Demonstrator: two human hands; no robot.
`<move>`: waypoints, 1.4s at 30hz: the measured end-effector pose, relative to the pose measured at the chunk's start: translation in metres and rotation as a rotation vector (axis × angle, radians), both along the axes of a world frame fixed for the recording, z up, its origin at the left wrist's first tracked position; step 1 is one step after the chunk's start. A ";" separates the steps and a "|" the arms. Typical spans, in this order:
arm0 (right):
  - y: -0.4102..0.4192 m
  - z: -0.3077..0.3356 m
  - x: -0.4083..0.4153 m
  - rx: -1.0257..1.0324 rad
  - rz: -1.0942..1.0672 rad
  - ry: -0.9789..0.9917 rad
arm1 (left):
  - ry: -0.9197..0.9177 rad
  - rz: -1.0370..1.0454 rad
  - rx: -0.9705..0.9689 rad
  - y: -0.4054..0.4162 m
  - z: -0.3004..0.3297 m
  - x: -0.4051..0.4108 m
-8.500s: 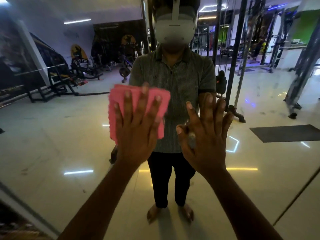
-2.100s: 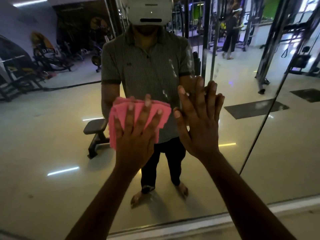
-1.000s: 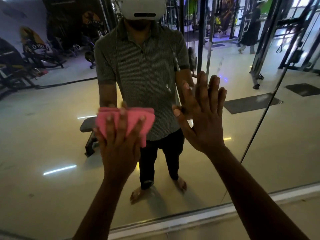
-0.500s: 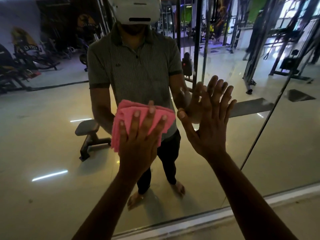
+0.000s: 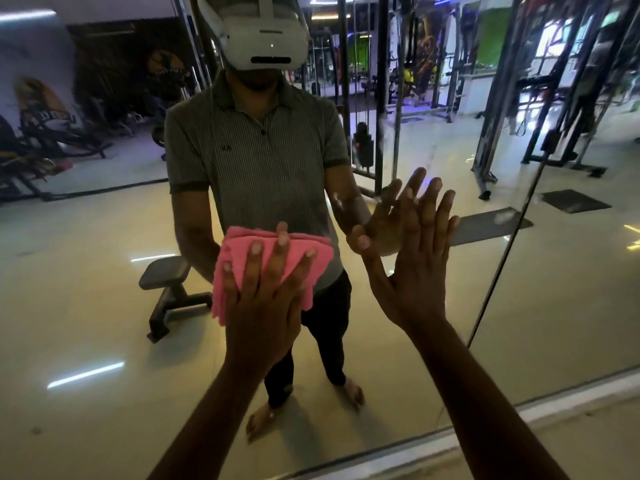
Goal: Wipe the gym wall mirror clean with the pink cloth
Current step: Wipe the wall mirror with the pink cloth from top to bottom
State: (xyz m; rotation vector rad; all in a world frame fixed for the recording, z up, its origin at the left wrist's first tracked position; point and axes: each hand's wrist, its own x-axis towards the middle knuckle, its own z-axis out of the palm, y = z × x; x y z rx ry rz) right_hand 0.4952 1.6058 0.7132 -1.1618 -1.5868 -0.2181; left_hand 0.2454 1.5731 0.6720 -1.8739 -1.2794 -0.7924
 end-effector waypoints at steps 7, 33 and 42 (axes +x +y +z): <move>0.008 0.014 0.029 -0.008 0.009 0.001 | -0.260 0.032 0.038 0.017 0.038 0.051; 0.021 0.037 0.084 0.069 0.033 -0.022 | 0.073 -0.009 0.036 0.029 0.052 0.103; 0.040 0.048 0.131 0.123 0.019 -0.112 | -0.193 0.144 0.127 0.051 0.112 0.149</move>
